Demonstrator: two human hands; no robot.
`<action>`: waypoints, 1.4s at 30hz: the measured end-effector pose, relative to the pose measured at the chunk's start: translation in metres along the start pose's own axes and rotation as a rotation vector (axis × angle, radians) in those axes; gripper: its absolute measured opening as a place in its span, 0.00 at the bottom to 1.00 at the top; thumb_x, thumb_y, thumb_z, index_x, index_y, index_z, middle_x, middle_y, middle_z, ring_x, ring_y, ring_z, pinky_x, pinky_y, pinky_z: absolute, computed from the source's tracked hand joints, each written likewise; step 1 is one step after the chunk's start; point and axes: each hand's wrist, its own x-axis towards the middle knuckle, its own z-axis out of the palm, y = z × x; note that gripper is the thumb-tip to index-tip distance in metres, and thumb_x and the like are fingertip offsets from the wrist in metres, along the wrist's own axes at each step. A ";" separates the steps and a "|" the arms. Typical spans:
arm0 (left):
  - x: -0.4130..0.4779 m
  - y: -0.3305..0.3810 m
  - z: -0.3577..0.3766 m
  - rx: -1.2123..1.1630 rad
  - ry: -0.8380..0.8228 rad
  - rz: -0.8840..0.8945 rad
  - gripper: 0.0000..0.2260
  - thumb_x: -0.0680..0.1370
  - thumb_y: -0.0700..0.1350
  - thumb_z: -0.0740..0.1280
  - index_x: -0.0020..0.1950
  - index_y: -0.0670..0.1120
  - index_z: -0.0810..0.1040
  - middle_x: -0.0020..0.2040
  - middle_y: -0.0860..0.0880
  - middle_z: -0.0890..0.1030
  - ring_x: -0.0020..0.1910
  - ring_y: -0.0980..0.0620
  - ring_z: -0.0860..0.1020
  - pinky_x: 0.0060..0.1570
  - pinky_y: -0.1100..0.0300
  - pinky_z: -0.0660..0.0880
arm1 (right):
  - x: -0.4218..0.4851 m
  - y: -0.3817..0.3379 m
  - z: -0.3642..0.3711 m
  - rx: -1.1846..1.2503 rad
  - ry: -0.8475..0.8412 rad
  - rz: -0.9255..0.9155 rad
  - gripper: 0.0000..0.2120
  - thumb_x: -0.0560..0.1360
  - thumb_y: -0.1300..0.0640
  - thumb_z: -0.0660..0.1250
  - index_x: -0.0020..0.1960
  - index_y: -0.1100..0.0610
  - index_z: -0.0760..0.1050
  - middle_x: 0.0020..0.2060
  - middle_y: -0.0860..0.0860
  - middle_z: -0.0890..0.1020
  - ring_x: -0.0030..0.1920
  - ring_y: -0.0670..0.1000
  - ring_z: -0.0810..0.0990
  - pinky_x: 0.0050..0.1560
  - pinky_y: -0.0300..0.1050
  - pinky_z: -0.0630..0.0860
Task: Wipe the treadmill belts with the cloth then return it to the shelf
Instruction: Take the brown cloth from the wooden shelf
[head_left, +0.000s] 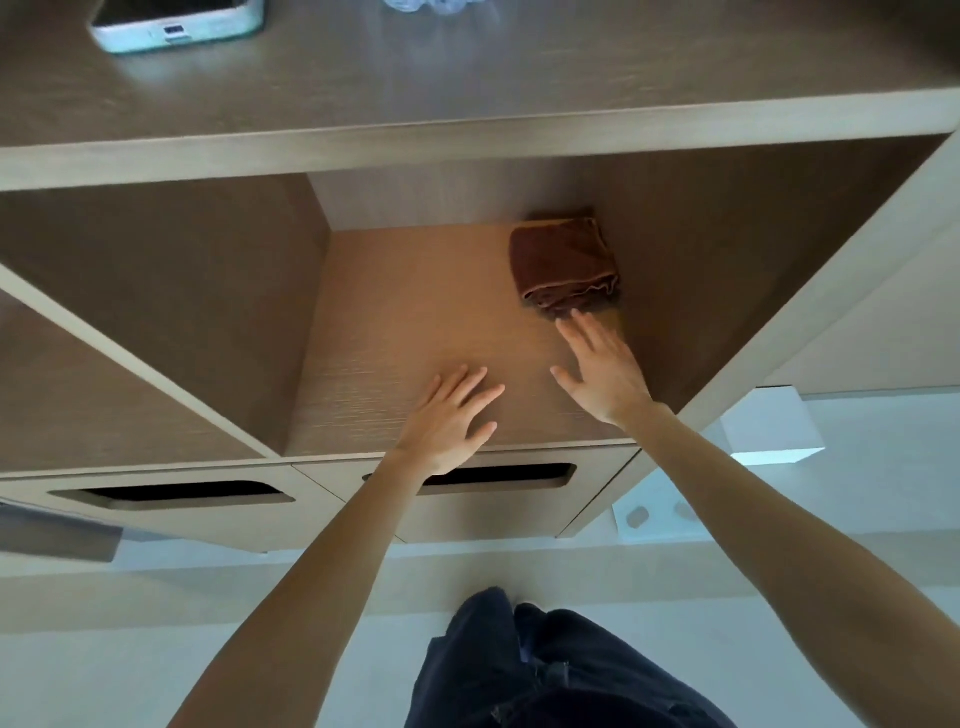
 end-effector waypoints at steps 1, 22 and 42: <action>0.001 -0.001 0.001 0.005 0.008 0.007 0.23 0.80 0.57 0.53 0.75 0.58 0.55 0.77 0.53 0.50 0.76 0.53 0.45 0.74 0.51 0.43 | 0.010 0.002 0.000 -0.011 -0.004 0.024 0.31 0.79 0.45 0.58 0.77 0.52 0.51 0.77 0.51 0.50 0.77 0.51 0.46 0.75 0.51 0.46; -0.012 -0.032 0.009 0.041 0.125 0.019 0.24 0.80 0.57 0.48 0.76 0.54 0.54 0.76 0.54 0.56 0.76 0.54 0.50 0.74 0.52 0.47 | -0.001 0.001 0.019 -0.044 -0.032 0.076 0.27 0.78 0.42 0.58 0.74 0.50 0.61 0.75 0.49 0.59 0.76 0.53 0.52 0.74 0.55 0.47; -0.017 -0.039 0.011 0.018 0.097 0.090 0.26 0.80 0.57 0.51 0.76 0.49 0.58 0.76 0.51 0.58 0.76 0.51 0.52 0.74 0.47 0.52 | -0.019 -0.041 0.031 -0.133 -0.056 0.174 0.33 0.73 0.28 0.48 0.75 0.38 0.52 0.76 0.45 0.54 0.76 0.56 0.47 0.69 0.66 0.54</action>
